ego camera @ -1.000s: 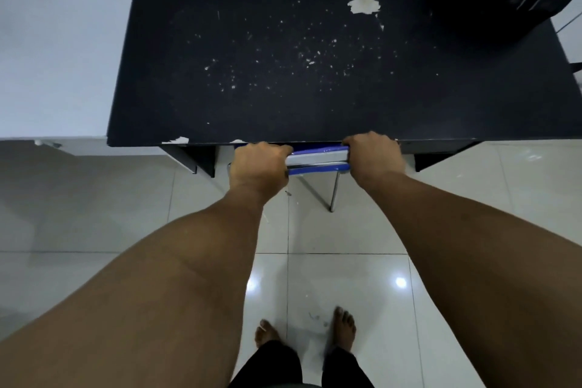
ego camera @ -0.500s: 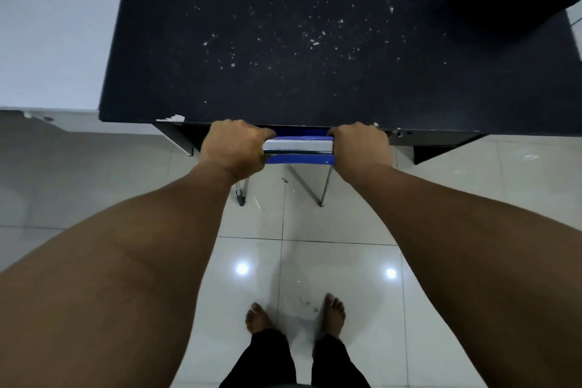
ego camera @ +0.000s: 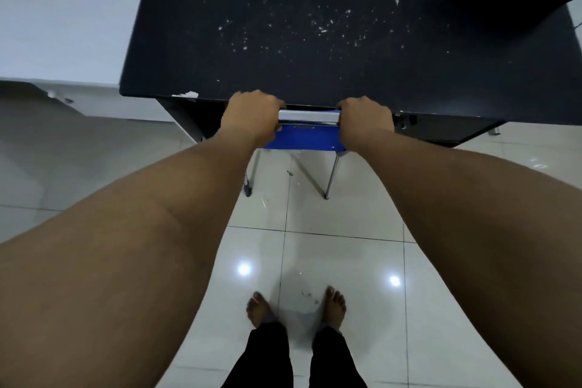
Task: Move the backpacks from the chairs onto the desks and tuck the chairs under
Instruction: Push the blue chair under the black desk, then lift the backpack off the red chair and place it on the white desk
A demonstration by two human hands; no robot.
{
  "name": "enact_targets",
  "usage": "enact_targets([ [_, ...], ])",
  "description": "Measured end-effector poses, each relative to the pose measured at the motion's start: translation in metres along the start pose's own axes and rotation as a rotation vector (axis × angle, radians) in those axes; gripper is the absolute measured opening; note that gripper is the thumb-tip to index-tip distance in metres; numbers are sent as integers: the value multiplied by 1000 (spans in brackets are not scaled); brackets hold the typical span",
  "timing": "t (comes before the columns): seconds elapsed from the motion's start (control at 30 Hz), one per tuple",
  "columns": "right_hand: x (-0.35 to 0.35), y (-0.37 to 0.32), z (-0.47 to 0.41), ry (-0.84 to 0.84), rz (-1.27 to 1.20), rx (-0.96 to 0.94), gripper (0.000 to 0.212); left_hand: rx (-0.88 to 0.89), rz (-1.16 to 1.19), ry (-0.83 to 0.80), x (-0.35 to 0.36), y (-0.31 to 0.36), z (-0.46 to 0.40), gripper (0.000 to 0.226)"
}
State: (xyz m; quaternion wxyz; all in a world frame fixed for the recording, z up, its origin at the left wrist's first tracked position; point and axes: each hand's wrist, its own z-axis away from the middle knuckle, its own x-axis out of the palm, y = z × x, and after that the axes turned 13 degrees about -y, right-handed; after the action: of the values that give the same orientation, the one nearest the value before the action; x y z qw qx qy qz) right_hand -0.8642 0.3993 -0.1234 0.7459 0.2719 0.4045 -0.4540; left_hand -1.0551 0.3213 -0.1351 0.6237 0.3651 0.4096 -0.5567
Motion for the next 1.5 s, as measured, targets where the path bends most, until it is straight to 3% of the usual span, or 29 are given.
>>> enact_targets([
  [0.17,-5,3,25,-41,32,48,42,-145,-36,-77,-6,15,20,54],
  [0.37,-2,2,82,-50,6,42,73,-220,180,-98,3,37,73,92],
  [0.43,0,-2,102,-56,11,25,62,-217,285,-127,1,40,91,88],
  [0.53,-1,-15,140,-109,57,-41,21,-238,354,-130,-2,46,123,50],
  [0.6,6,-25,164,-143,60,-69,9,-259,351,-196,4,51,144,34],
  [0.73,44,-46,198,-132,9,-122,9,-275,409,-309,32,64,189,43],
  [0.97,134,-66,242,-309,-110,-195,25,-256,577,-504,103,86,288,55],
  [1.17,198,-63,282,-477,-157,-282,40,-426,605,-691,161,95,368,60],
  [1.3,217,-51,305,-498,-102,-310,40,-521,699,-591,164,110,401,58],
  [1.5,230,-55,338,-449,-14,-351,44,-477,840,-431,145,146,434,54],
])
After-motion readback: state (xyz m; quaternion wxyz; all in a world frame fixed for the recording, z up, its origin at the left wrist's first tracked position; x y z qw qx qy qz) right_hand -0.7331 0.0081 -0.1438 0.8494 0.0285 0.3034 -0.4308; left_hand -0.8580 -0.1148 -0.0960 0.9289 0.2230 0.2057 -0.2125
